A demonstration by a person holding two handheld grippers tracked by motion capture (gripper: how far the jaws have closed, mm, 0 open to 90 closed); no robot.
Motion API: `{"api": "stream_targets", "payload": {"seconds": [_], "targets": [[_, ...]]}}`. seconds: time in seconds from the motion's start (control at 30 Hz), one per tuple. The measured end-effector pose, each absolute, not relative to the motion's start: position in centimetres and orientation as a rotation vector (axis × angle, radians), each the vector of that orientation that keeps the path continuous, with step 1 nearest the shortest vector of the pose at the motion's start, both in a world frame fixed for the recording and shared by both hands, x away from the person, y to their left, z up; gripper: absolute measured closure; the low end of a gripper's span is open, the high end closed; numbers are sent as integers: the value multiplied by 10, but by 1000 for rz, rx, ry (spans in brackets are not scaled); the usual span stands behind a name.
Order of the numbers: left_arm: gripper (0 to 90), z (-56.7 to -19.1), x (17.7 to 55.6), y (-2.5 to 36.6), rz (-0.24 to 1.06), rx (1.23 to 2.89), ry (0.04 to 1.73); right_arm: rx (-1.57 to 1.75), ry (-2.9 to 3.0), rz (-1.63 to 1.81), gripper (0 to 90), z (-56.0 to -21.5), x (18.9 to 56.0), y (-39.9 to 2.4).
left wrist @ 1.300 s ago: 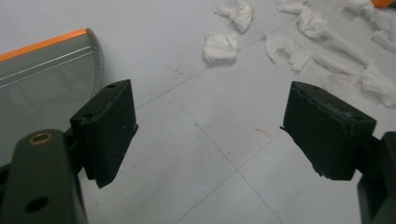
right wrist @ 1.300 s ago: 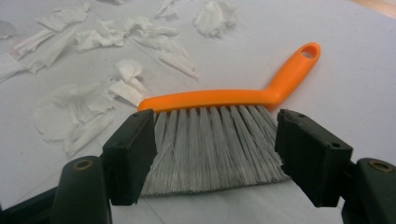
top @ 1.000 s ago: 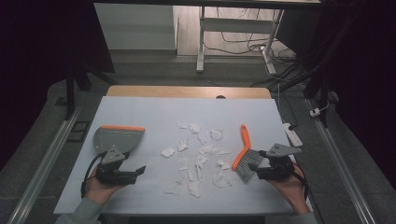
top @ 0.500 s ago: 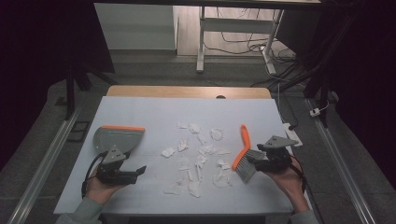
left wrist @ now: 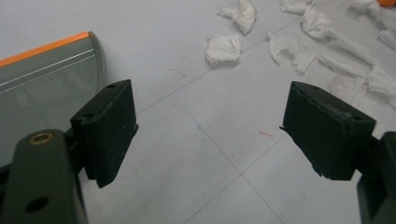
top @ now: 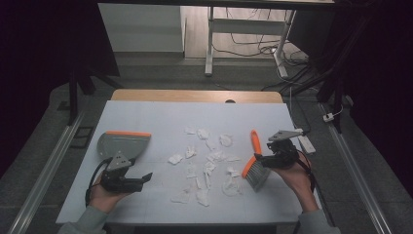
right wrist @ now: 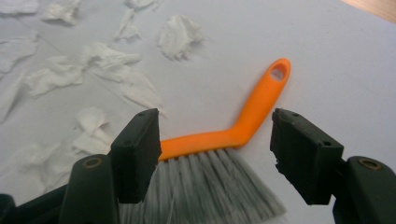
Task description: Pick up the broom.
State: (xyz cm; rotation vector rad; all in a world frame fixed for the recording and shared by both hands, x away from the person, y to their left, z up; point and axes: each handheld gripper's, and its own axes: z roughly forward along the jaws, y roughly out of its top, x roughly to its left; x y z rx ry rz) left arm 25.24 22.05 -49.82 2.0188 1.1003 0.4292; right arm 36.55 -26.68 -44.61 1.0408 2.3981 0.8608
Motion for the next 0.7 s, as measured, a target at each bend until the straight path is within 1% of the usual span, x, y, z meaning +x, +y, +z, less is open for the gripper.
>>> {"api": "stream_targets", "payload": {"seconds": [0.43,0.7], "targets": [[186,-498,252,223,410,2016,1080,1337,2477,617,335,-454,420,-251],[191,-498,251,224,410,2006,1072,1470,2483,403,335,-469,440,-234]]}}
